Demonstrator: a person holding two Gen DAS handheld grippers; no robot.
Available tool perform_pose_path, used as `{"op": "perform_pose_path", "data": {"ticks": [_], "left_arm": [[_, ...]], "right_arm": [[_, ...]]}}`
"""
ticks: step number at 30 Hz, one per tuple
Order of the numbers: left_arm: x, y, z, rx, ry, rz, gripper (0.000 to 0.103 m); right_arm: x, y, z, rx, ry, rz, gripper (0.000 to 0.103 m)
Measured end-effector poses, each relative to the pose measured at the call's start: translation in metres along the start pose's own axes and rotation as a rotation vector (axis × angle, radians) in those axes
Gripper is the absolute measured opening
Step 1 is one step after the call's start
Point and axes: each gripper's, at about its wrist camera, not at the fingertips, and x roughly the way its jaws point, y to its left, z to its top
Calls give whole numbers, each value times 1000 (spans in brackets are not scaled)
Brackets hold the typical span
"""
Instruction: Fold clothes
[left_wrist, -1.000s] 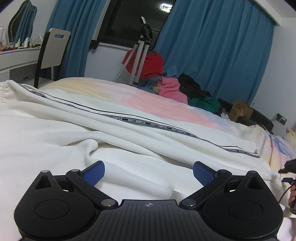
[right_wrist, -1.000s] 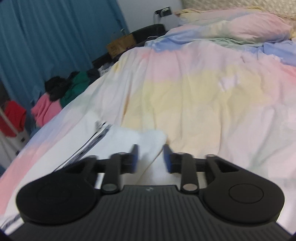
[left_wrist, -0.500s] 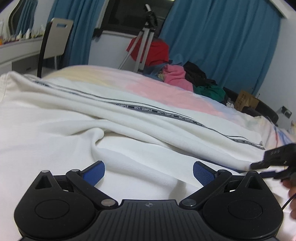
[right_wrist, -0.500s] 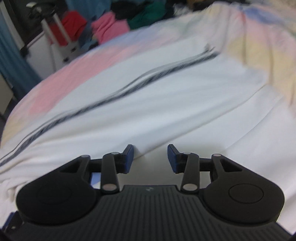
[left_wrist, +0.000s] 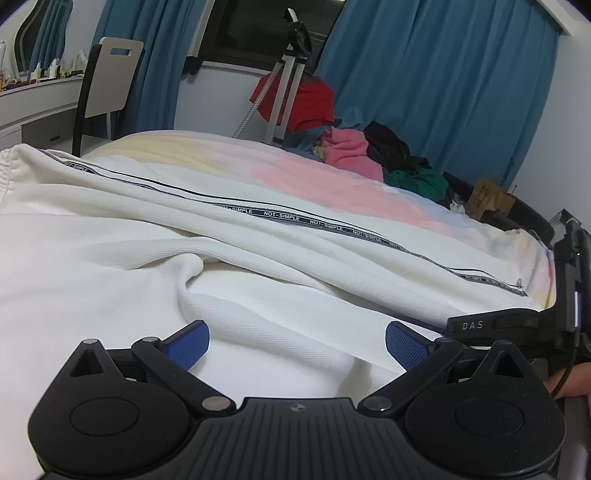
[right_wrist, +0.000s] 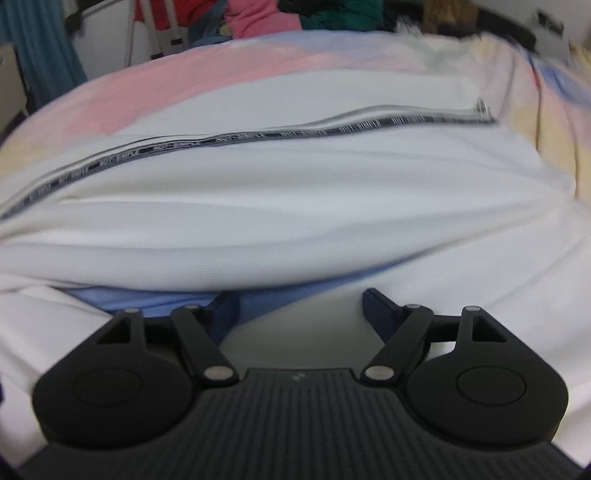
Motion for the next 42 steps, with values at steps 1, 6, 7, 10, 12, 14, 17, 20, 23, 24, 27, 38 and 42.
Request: {"op": "perform_pose_path", "data": {"ticks": [1, 6, 7, 10, 12, 14, 17, 20, 23, 24, 27, 38, 42], "left_arm": [[-1, 1, 0, -5, -1, 1, 102], [-1, 2, 2, -24, -6, 5, 102], [-1, 2, 2, -25, -6, 8, 102], [-3, 1, 2, -28, -9, 13, 102], [-5, 0, 2, -28, -19, 17, 102], [-9, -1, 4, -27, -37, 19, 102], [-13, -2, 7, -22, -58, 22, 102], [-15, -2, 8, -17, -63, 22, 102], [-17, -1, 8, -10, -58, 26, 102], [-18, 0, 8, -5, -60, 31, 102], [-24, 1, 11, 10, -74, 46, 102], [-71, -3, 11, 58, -109, 63, 102], [-89, -8, 4, 82, -114, 54, 102]], "right_arm": [[-1, 1, -1, -16, -6, 6, 76], [-7, -6, -5, -42, -11, -3, 8], [-10, -9, -6, -31, -11, 11, 6], [-23, -18, -2, 35, -66, 35, 4], [-34, -22, 2, 75, -117, 48, 4], [-47, -25, 8, 91, -192, 41, 4], [-52, -32, 20, 126, -248, 33, 4], [-37, -40, 29, 166, -236, 51, 5], [-13, -42, 27, 175, -217, 58, 5], [-7, -41, 26, 170, -208, 57, 5], [-6, -39, 22, 170, -203, 62, 7], [-102, -91, -12, 273, -286, 86, 69], [-122, -141, -32, 461, -312, -45, 78]]}}
